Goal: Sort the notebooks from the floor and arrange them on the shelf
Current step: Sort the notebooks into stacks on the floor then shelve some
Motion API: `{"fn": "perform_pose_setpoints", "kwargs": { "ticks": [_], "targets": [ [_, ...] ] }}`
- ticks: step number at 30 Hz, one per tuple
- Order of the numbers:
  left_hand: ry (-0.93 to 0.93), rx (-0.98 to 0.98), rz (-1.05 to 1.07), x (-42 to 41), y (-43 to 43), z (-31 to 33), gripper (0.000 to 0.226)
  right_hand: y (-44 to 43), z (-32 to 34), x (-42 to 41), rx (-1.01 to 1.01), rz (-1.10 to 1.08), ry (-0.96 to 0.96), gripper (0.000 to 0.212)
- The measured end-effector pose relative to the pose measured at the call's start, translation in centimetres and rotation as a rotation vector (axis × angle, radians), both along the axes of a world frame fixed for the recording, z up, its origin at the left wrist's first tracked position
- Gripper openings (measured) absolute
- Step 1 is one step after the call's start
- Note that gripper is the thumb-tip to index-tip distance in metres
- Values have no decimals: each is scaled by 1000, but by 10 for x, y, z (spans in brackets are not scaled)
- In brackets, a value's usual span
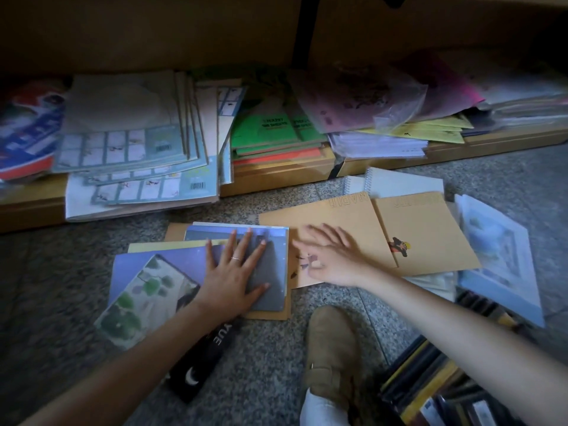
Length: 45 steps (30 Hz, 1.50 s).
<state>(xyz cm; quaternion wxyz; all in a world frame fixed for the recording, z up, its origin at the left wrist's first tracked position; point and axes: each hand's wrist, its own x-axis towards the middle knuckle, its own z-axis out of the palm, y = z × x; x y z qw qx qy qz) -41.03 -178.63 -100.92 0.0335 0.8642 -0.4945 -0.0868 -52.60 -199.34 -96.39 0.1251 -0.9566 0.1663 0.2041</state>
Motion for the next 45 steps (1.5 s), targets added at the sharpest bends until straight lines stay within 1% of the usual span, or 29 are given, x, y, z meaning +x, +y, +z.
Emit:
{"fn": "perform_pose_setpoints", "kwargs": {
  "ticks": [1,3,4,6,7,8,11,12,14,15,16,19,21,23,26,28,32,34,36,38,39,40,41,42,43,44,45],
  "targets": [
    [-13,29,-56,-3,-2,-1,82,-3,3,-4,-16,-114,-98,70],
    [-4,74,-94,-8,-6,-3,83,-13,9,-10,-128,-441,-251,77],
    [7,86,-83,-10,-8,-3,86,-21,11,-13,-173,-612,-262,81],
    [13,100,-48,-15,-13,0,95,-38,18,-19,-158,-885,-209,88],
    [6,110,-34,-18,-16,1,99,-45,20,-21,-132,-948,-192,87],
    [-6,107,-22,-19,-18,1,103,-50,21,-23,-104,-965,-185,84],
    [-3,125,23,-23,-26,-1,105,-56,18,-22,-24,-948,-170,73],
    [0,139,32,-25,-28,-1,105,-58,17,-21,34,-975,-195,67],
    [5,162,38,-27,-31,-2,105,-61,20,-20,286,-1083,-321,46],
    [9,157,44,-27,-31,-3,105,-63,24,-20,396,-1093,-378,38],
    [15,144,50,-26,-30,-4,106,-63,31,-21,455,-1038,-395,34],
    [52,118,72,-25,-29,1,105,-62,47,-27,503,-782,-412,39],
    [84,113,101,-28,-30,5,104,-58,52,-30,518,-692,-439,39],
    [91,125,117,-32,-32,11,105,-54,53,-31,474,-675,-498,39],
    [118,153,134,-34,-37,19,105,-53,64,-29,403,-677,-605,34],
    [149,146,140,-32,-39,24,101,-61,75,-29,361,-685,-685,32],
    [198,150,211,-20,-38,29,95,-82,90,-33,104,-776,-841,35],
    [215,173,243,-10,-34,26,97,-87,91,-38,77,-782,-892,36],
    [215,199,242,-3,-27,23,98,-87,91,-43,186,-730,-906,35],
    [240,199,205,5,-22,21,97,-86,93,-45,367,-708,-920,37],
    [291,176,216,9,-19,20,99,-86,95,-45,481,-718,-924,37],
    [372,104,265,12,-17,24,103,-87,95,-45,603,-735,-918,36],
    [484,-36,357,16,-16,30,103,-88,95,-45,714,-746,-893,34],
    [609,-216,464,19,-15,39,95,-90,95,-43,798,-749,-851,33],
    [718,-398,553,20,-15,50,80,-90,96,-41,848,-737,-789,35],
    [798,-553,598,20,-16,63,64,-89,98,-39,873,-709,-716,37],
    [867,-655,612,19,-16,76,52,-87,99,-37,885,-673,-643,37]
  ]
}}
